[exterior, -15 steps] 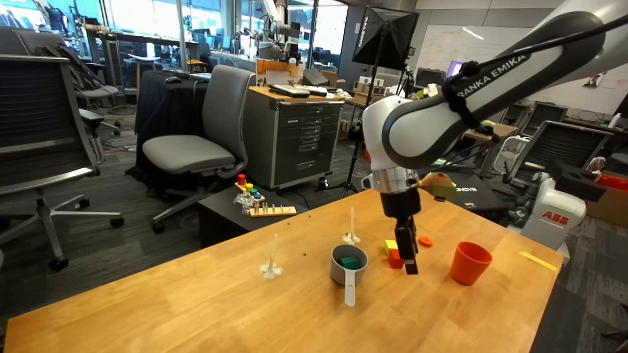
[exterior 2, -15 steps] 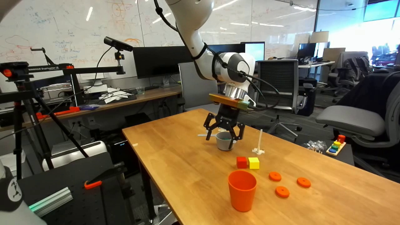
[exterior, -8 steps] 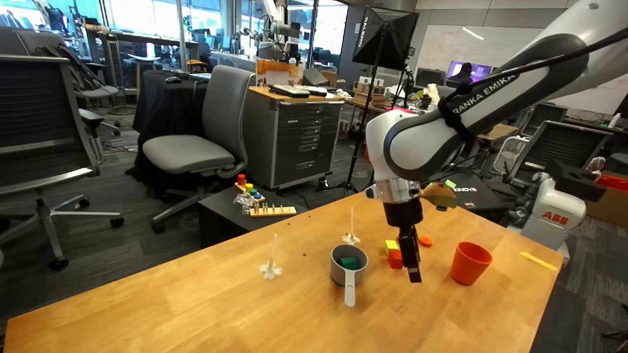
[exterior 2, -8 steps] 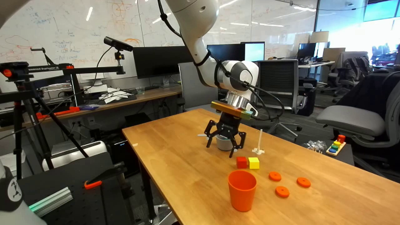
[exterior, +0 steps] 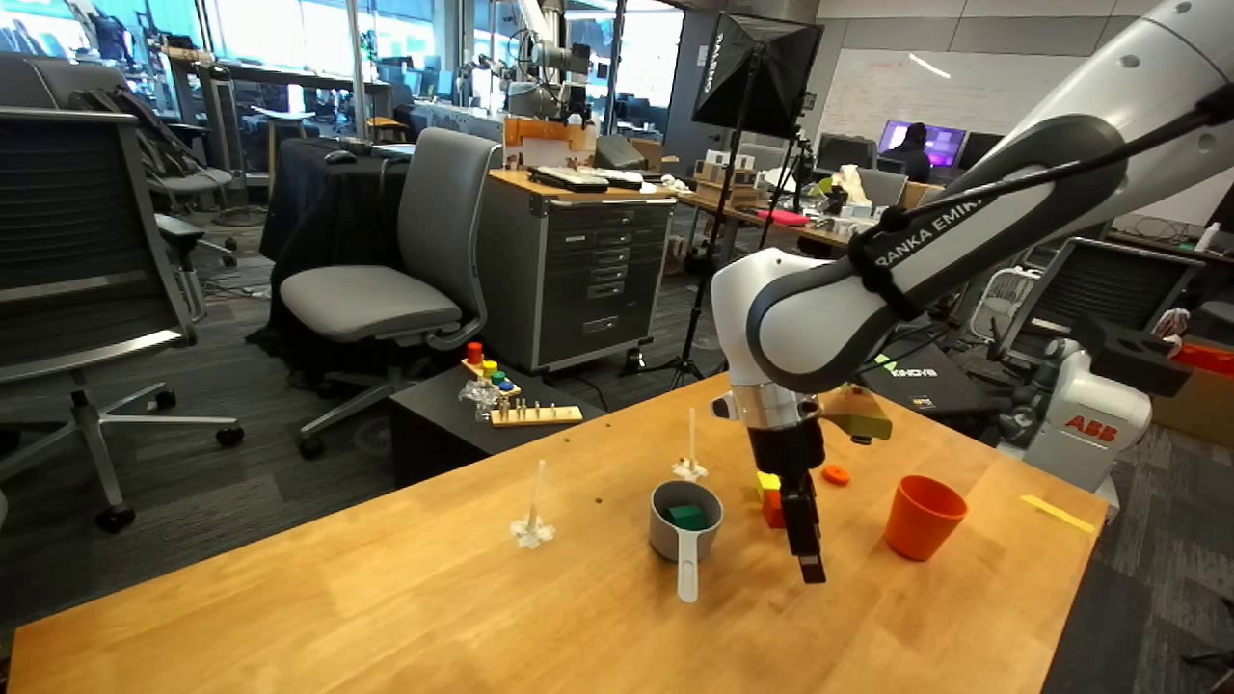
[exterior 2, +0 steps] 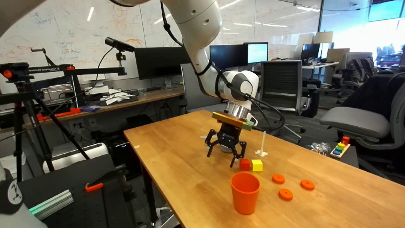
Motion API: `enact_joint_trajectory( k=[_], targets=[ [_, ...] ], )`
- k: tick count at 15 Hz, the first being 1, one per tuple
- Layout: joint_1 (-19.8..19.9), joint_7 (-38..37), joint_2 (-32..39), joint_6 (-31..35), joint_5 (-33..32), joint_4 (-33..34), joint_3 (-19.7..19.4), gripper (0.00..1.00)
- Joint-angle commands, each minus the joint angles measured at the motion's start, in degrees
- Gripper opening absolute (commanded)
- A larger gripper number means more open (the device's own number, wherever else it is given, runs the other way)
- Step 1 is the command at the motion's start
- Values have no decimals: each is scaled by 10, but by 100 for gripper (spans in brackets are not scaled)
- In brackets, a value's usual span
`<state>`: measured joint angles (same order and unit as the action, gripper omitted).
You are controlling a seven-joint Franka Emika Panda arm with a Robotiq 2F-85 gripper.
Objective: Pick up the yellow, green and orange objects and put them in the silver cup then pick up the other three orange objects and put them in the orange cup
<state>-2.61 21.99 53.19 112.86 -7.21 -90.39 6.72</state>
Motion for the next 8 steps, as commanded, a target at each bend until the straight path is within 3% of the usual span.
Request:
enact_joint_trajectory(
  k=[1,8],
  targets=[
    [-11,-4,11,4,-23,27,-7,100],
    [-11,-8,11,13,-41,47,-14,100]
  ],
)
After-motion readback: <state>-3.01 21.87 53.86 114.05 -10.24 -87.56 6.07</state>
